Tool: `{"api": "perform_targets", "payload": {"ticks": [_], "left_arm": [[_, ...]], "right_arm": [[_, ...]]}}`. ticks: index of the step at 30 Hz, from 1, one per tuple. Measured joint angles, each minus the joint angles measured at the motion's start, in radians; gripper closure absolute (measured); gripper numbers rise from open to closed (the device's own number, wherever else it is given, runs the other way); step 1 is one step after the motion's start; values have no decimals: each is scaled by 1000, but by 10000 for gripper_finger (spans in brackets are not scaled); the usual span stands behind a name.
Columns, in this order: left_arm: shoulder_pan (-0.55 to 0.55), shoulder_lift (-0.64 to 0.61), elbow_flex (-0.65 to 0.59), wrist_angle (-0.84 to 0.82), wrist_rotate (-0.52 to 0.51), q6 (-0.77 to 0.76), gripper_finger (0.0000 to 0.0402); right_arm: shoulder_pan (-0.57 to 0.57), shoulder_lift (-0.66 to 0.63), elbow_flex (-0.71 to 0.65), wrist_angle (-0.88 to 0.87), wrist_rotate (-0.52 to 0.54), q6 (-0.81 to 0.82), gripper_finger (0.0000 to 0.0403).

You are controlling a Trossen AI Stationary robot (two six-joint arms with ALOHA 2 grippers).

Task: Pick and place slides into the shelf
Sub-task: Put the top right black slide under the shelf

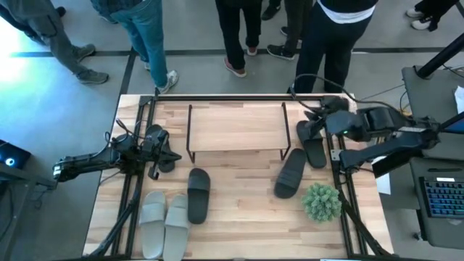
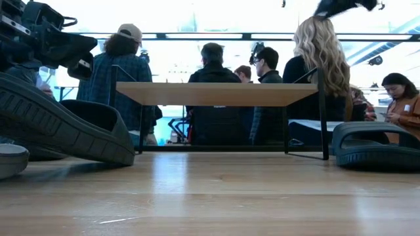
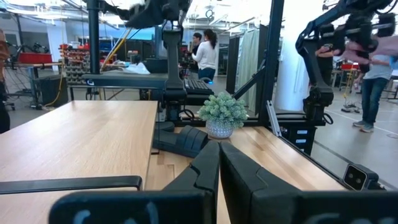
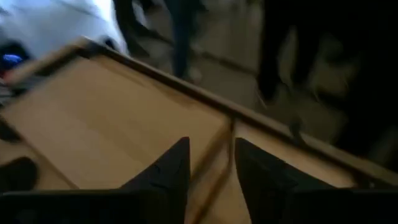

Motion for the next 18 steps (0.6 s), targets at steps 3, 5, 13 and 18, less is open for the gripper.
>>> {"api": "perform_targets", "payload": {"ticks": [3,5,13,18], "left_arm": [[0,0,0,0,0,0,402],[0,0,0,0,-1,0,402],[0,5,3,76,-9,-237,402],[0,10,5,177,-13,-381,402]], "right_arm": [[0,33,58,-350,-21,549,240],[-3,1,3,-306,-85,776,224],[-15,-149,-346,-231,-281,1460,218],[-90,-161,-533,-2,-302,1455,228]]}}
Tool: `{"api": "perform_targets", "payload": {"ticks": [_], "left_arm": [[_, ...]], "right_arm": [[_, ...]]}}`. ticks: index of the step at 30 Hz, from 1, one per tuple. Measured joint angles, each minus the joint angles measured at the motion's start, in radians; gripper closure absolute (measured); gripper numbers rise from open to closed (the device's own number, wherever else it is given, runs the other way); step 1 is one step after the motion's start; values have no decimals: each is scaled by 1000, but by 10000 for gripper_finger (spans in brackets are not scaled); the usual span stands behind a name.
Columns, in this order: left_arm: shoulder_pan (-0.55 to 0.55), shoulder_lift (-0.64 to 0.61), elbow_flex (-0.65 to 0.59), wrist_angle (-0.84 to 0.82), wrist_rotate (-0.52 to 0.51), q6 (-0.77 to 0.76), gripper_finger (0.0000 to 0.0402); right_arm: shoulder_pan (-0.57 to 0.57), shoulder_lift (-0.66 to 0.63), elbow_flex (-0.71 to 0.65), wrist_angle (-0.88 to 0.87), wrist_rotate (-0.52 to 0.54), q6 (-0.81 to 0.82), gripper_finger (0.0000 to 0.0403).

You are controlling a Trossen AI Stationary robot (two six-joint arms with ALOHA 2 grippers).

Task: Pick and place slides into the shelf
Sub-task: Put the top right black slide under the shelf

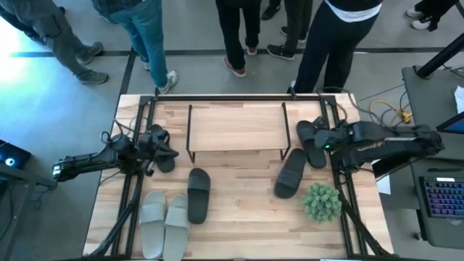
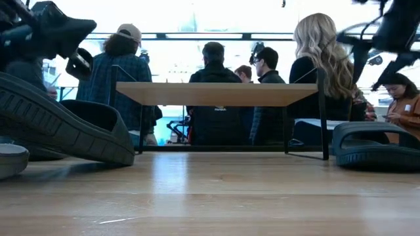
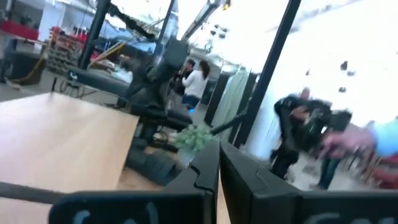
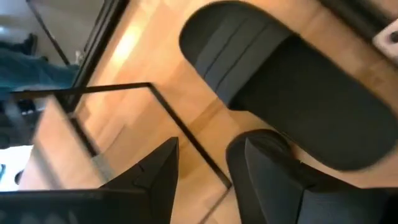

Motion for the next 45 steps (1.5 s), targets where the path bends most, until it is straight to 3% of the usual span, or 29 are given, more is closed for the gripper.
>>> {"api": "perform_targets", "payload": {"ticks": [4,12,19,26,30,36,41,43,45], "left_arm": [[1,2,0,97,-29,-93,402],[1,6,0,113,-29,-92,402],[1,9,0,112,-29,-92,402],[1,10,0,111,-29,-92,402],[1,9,0,111,-29,-91,402],[1,9,1,113,-53,-91,402],[0,7,2,119,-72,-91,402],[0,7,2,118,-72,-91,402],[1,7,2,118,-72,-91,402]], "right_arm": [[-54,15,-110,97,-37,19,236],[-178,35,-280,288,-23,23,239],[-273,36,-414,528,105,-2,249],[-293,36,-473,593,166,-7,316],[-294,41,-439,569,242,-55,380],[-294,32,-300,519,419,-135,392],[-293,-6,-96,542,586,-436,393],[-290,-24,4,599,585,-619,393],[-285,-33,95,648,517,-787,393]]}}
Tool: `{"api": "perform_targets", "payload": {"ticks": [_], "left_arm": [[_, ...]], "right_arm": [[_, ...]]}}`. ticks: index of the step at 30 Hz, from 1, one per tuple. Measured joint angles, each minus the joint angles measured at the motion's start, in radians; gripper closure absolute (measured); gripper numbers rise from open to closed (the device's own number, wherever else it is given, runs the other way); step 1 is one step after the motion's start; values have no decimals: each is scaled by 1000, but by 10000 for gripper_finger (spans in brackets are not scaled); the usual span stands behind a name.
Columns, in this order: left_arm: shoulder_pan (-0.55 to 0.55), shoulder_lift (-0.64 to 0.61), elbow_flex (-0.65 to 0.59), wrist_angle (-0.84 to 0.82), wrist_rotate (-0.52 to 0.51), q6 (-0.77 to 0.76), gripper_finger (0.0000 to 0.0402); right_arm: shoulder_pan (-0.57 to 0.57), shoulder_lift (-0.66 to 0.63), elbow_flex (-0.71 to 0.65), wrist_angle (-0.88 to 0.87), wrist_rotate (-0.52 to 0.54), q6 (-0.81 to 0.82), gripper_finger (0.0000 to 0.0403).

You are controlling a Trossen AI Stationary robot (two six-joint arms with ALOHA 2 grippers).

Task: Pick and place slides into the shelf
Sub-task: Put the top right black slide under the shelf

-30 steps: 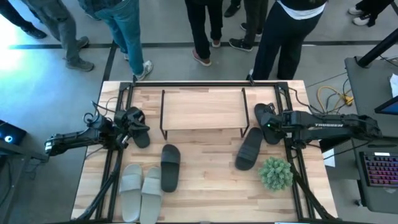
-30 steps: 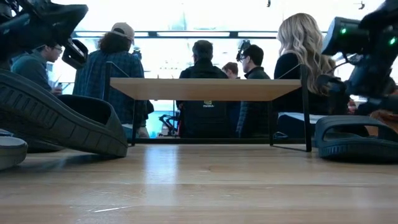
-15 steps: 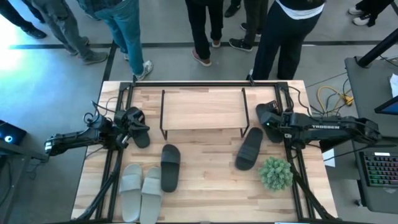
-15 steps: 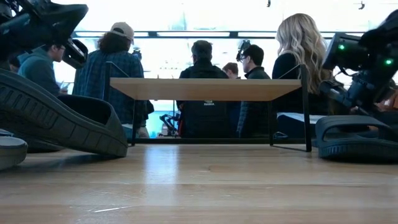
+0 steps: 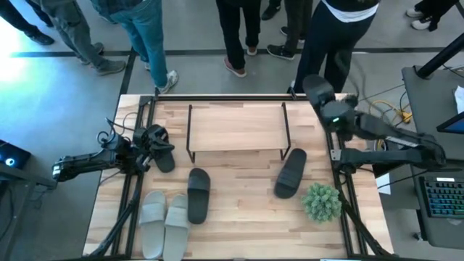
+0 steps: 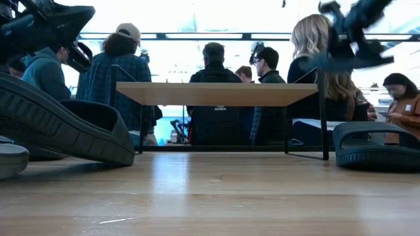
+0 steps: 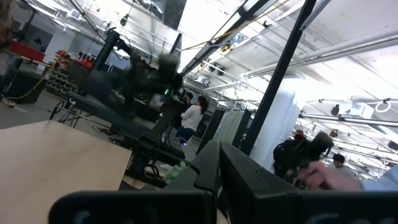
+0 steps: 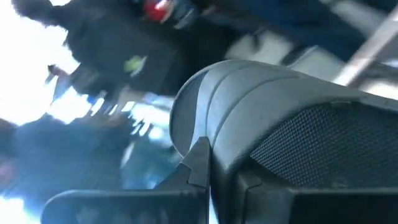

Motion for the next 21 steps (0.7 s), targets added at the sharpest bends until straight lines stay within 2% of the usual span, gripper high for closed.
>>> {"api": "perform_targets", "payload": {"ticks": [4,8,15,21], "left_arm": [[0,0,0,-2,-1,-1,402],[0,0,0,-5,-2,-2,402],[0,0,0,-6,-2,-3,402],[0,2,0,-7,-2,-23,402]], "right_arm": [[61,30,162,14,-127,-89,393],[190,118,274,-18,-177,-3,392],[510,354,430,-264,-300,355,391],[783,567,496,-384,-303,714,390]]}}
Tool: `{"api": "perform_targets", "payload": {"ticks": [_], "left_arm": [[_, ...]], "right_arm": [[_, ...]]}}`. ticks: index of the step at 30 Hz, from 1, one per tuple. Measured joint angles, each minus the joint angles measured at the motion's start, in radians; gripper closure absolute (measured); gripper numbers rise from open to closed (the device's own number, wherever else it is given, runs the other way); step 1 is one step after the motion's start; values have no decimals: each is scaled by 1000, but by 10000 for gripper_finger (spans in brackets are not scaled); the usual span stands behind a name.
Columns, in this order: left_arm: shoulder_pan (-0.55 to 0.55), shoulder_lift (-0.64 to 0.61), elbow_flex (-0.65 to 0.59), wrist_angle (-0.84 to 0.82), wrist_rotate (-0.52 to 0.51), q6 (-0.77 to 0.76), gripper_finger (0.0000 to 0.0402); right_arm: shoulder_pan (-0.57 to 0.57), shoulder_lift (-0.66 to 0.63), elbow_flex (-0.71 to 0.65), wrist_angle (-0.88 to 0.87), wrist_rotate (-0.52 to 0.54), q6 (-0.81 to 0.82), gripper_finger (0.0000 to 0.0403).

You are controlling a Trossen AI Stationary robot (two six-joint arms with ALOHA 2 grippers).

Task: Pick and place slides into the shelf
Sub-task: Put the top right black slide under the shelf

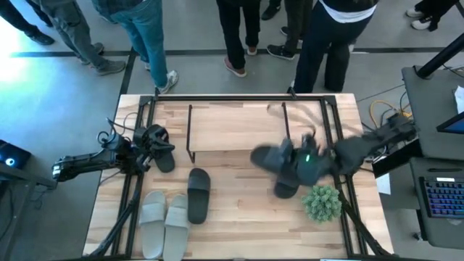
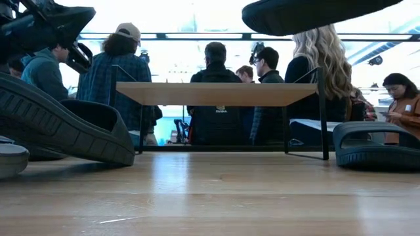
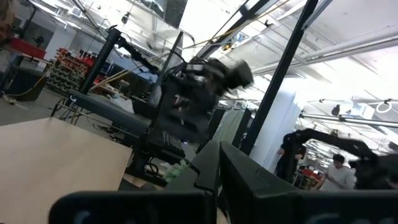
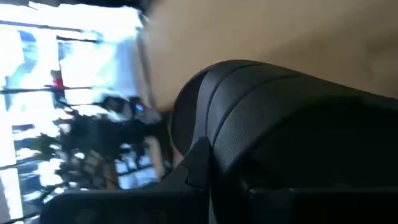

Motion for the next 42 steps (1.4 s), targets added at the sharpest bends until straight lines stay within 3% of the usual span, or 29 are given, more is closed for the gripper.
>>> {"api": "perform_targets", "payload": {"ticks": [4,12,16,19,24,28,35,38,42], "left_arm": [[0,7,-1,-10,1,-87,402],[0,54,-2,-11,3,-109,402],[0,90,-2,-12,10,-131,402],[0,118,-3,-19,21,-257,402],[0,170,-3,-36,109,-312,402],[-1,197,-3,-36,122,-311,402],[0,203,4,-34,132,-264,402],[0,194,9,-31,136,-264,402],[0,179,14,-34,137,-257,402]], "right_arm": [[78,107,-5,50,-65,55,390],[26,258,-93,155,-174,70,390],[-8,318,-167,362,-176,77,390],[-38,379,-223,499,-147,79,390],[-82,468,-251,631,-145,62,387],[-95,497,-260,694,-119,20,350],[-77,475,-262,654,-135,7,235],[-54,430,-233,649,-121,-137,202],[-35,351,-153,513,-174,-549,190]]}}
